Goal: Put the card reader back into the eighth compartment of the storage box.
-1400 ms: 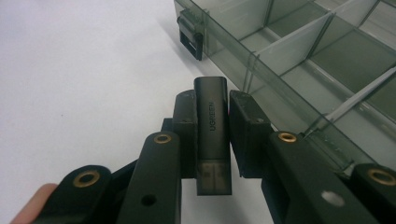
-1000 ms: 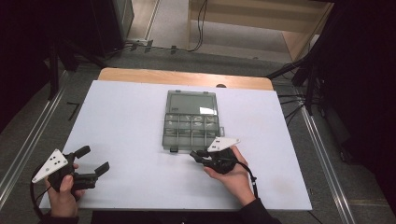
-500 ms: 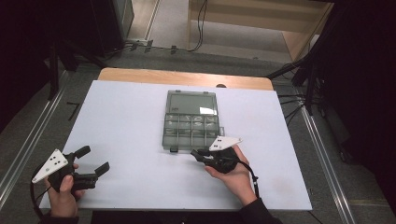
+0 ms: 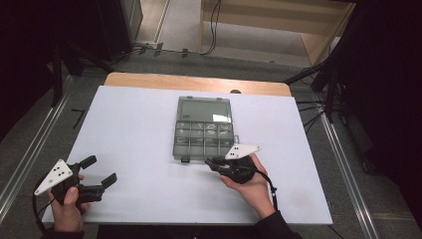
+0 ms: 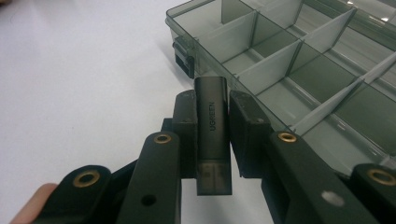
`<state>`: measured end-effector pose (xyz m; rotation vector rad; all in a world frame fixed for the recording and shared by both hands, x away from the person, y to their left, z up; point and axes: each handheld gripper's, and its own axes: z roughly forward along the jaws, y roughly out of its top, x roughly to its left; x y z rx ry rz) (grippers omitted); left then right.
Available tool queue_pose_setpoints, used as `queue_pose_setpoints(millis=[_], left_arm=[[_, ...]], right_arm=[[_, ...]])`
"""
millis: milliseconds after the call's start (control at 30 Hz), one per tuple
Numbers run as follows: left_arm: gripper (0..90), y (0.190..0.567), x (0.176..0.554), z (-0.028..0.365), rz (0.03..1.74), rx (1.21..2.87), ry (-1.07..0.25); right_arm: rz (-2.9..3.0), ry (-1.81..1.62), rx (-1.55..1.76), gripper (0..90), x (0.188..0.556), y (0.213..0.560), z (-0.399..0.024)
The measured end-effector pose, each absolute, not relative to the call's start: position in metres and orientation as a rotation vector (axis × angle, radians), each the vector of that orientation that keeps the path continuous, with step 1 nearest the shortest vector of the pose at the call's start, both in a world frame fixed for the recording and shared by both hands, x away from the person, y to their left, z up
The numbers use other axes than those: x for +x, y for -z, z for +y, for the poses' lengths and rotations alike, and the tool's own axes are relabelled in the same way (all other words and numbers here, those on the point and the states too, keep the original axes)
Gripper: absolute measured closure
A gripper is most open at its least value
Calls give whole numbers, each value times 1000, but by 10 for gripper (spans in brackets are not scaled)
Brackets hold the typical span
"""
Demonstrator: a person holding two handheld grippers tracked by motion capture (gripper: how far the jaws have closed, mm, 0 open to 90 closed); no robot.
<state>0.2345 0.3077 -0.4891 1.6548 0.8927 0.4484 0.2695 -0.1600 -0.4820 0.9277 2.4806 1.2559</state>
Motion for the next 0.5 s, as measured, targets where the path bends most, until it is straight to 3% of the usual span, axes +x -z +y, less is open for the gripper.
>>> queue_pose_setpoints(millis=[500], left_arm=[[0, 489, 234, 307, 887, 1658, -449]], right_arm=[[2465, -1271, 944, 718, 270, 478, -165]])
